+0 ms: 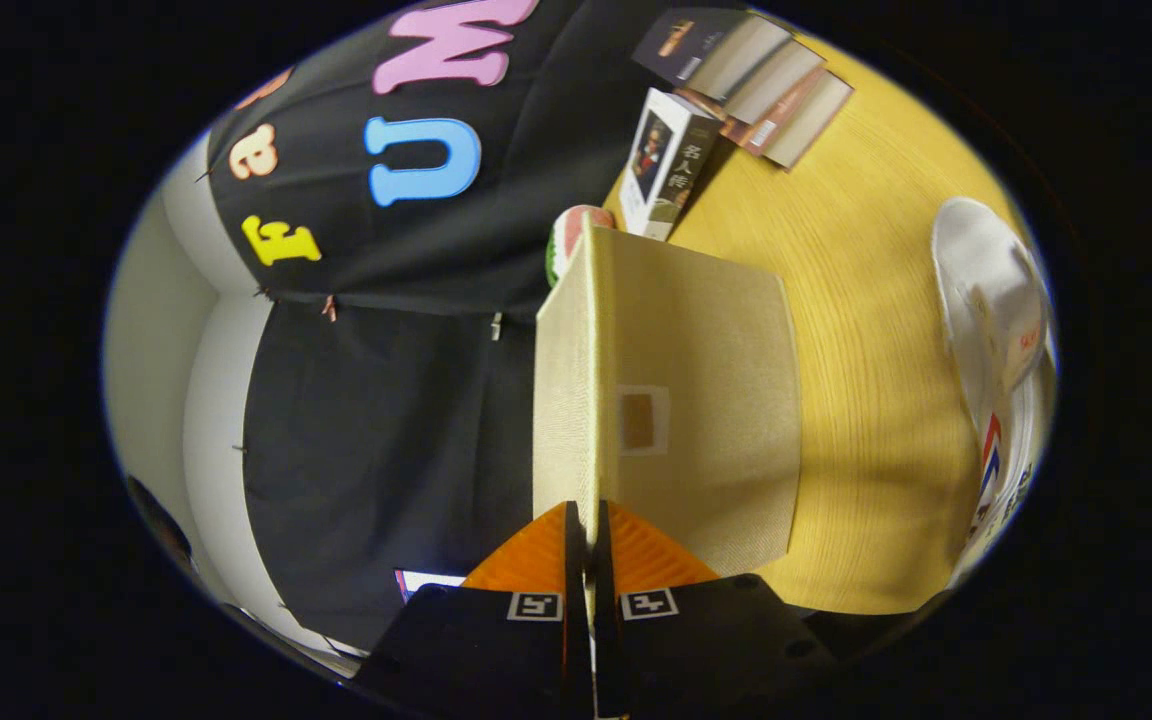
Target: Open the storage box then place both shoes into the box .Put the left shoe in first, then the right shoe, with the right side of both shoes facing outward in a uniform manner.
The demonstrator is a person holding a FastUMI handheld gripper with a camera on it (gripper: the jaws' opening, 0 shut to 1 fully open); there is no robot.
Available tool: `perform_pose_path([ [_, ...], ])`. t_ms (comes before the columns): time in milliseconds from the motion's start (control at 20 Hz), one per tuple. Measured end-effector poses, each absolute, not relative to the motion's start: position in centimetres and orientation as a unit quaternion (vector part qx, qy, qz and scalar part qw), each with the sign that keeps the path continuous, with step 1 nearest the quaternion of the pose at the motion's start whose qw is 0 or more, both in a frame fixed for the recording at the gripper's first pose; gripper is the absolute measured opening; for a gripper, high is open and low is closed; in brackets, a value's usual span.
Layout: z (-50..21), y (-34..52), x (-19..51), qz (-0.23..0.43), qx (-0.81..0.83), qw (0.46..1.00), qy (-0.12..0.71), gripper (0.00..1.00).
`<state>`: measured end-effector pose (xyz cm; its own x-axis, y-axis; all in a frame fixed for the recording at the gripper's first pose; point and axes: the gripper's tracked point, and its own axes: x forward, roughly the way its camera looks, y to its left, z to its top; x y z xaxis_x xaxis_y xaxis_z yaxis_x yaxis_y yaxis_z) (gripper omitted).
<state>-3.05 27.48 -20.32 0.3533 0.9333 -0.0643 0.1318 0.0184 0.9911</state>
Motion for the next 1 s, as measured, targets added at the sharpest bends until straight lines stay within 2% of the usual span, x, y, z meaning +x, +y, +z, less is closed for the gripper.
perform_pose_path([
  [350, -9.5, 28.3, -1.1, 0.43, 0.512, 0.636, 0.384, 0.09],
  [650, -4.2, 35.4, -0.1, 0.471, 0.465, 0.65, 0.373, 0.12],
  [750, -3.1, 37.3, 0.2, 0.482, 0.463, 0.644, 0.373, 0.19],
  [850, -2.2, 39.9, 0.2, 0.494, 0.459, 0.638, 0.373, 0.19],
  [900, -1.6, 40.7, -0.1, 0.501, 0.454, 0.634, 0.375, 0.23],
  [950, -1.2, 41.7, -0.4, 0.508, 0.45, 0.629, 0.379, 0.35],
  [1000, -1.0, 42.6, -0.5, 0.514, 0.448, 0.625, 0.38, 0.34],
])
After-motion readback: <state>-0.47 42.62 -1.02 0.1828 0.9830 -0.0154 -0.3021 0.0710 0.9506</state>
